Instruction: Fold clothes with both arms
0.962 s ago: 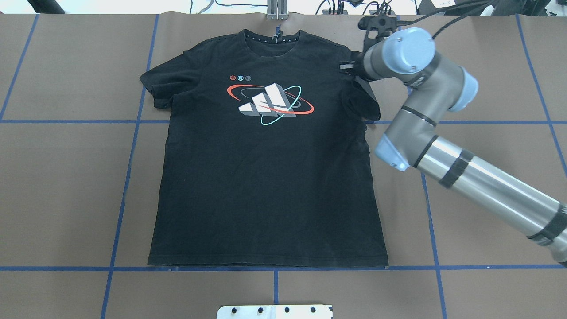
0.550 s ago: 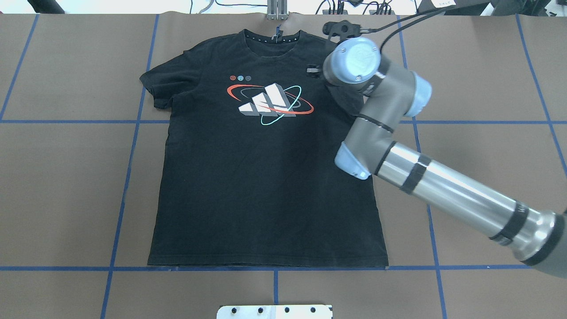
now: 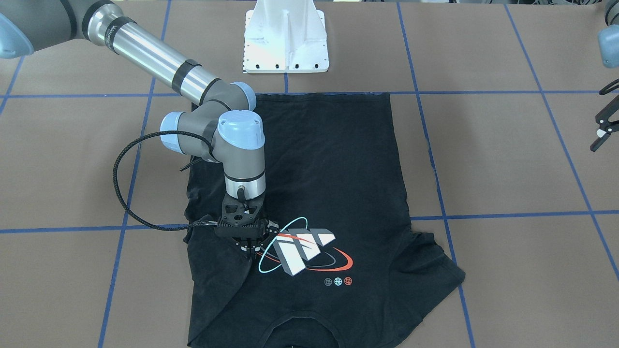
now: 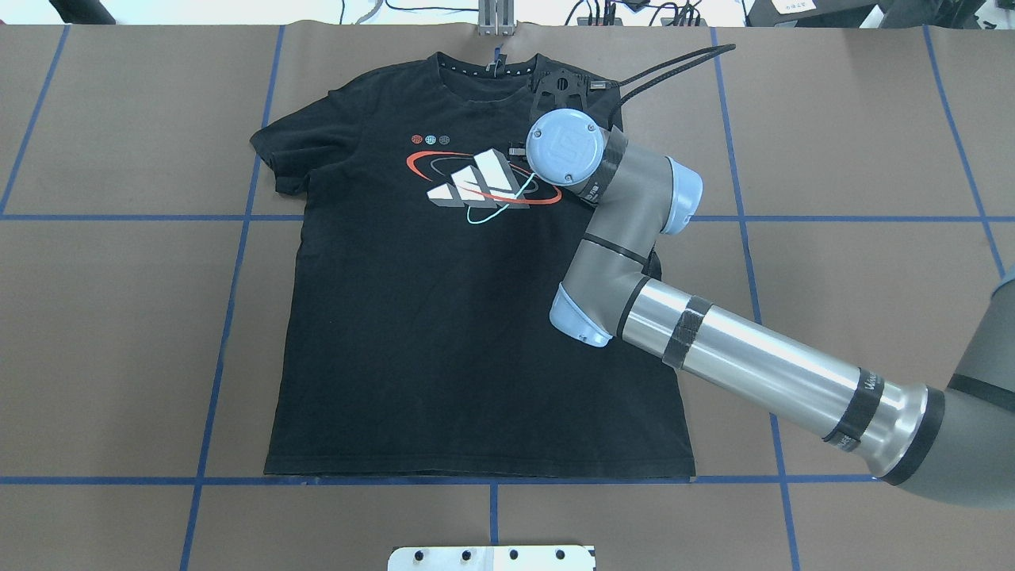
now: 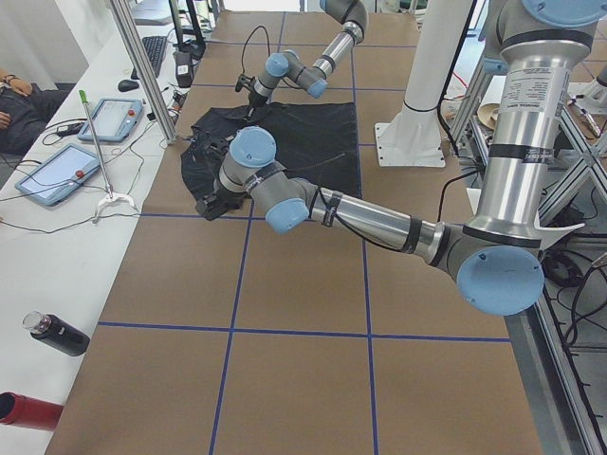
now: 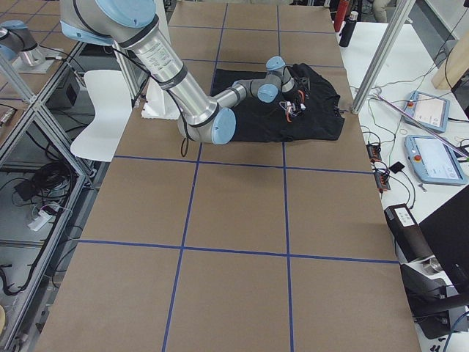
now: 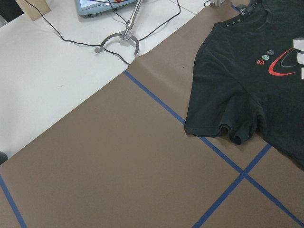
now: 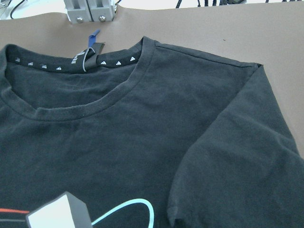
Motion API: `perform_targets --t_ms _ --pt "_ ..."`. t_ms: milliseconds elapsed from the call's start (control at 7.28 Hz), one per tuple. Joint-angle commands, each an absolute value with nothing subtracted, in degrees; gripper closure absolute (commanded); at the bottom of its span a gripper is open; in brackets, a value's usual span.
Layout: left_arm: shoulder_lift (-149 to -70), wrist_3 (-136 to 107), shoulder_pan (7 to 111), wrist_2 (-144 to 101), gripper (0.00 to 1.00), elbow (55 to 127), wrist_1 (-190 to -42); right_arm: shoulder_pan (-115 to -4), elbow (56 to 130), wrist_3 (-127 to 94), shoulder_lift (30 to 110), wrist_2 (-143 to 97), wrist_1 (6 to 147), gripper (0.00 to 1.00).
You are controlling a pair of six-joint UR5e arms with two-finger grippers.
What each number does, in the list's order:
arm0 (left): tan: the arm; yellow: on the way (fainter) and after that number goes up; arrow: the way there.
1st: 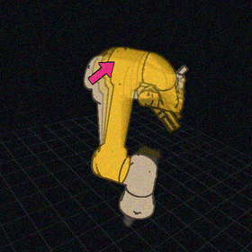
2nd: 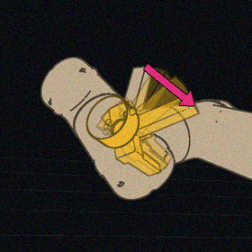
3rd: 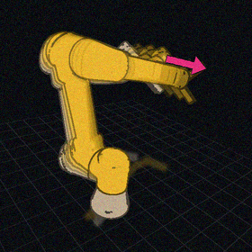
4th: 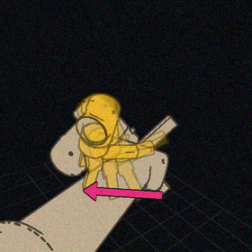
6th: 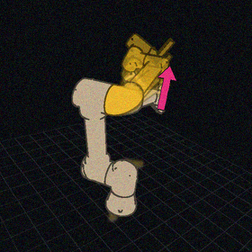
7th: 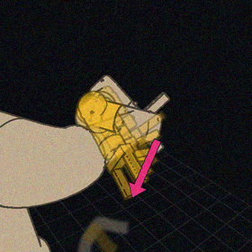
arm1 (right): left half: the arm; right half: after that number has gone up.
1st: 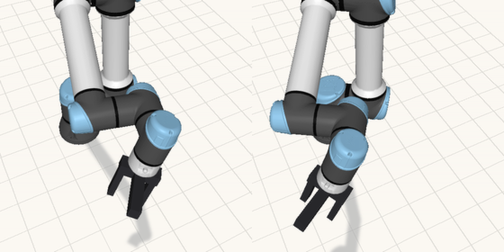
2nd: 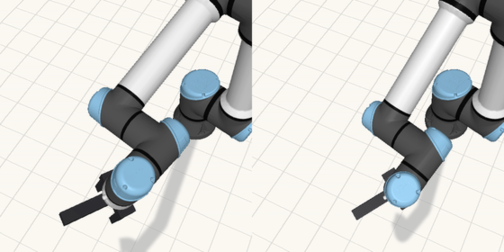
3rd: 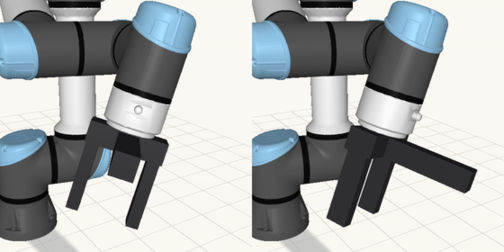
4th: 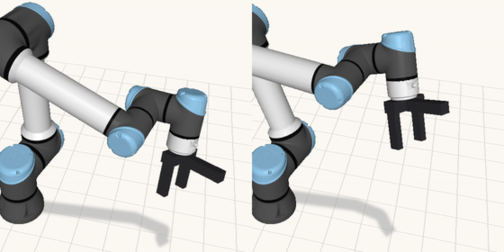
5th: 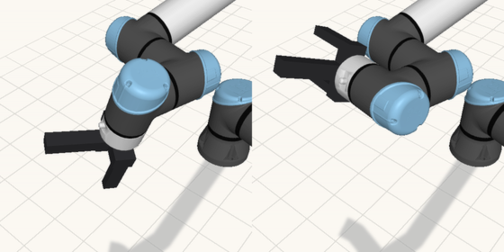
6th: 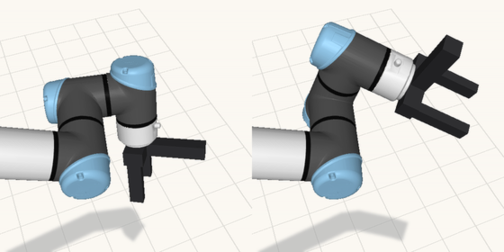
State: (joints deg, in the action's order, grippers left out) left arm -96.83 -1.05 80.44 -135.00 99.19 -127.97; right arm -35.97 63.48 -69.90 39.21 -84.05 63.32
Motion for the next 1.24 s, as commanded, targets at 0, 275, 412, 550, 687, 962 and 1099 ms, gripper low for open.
perform_targets --t_ms 0,275,412,550,687,962,1099 --pt "-98.4 -3.5 79.1 -134.9 0.0 98.3 -127.9 -37.2 63.5 -71.8 38.3 -85.3 63.5 0.0" --pt "-103.9 -11.6 75.0 -126.0 0.0 95.3 -129.0 -43.7 67.0 -68.3 38.4 -101.2 69.3 0.0" --pt "-106.6 -16.3 71.9 -124.4 0.0 91.3 -132.2 -46.1 71.6 -62.7 39.0 -103.4 74.9 0.0" --pt "-108.4 -19.5 69.2 -123.8 0.0 86.4 -135.3 -49.1 76.8 -60.0 41.4 -107.1 79.0 0.0" --pt "-111.2 -26.0 68.0 -120.4 0.0 81.9 -139.0 -52.3 84.4 -55.1 48.2 -110.6 79.4 0.0" --pt "-115.8 -37.5 60.5 -108.6 0.0 74.0 -143.9 -59.0 94.4 -47.1 59.5 -117.8 79.5 0.0" --pt "-118.8 -42.2 59.6 -106.5 0.0 68.4 -146.3 -60.3 97.4 -44.1 63.1 -118.9 79.5 0.0"
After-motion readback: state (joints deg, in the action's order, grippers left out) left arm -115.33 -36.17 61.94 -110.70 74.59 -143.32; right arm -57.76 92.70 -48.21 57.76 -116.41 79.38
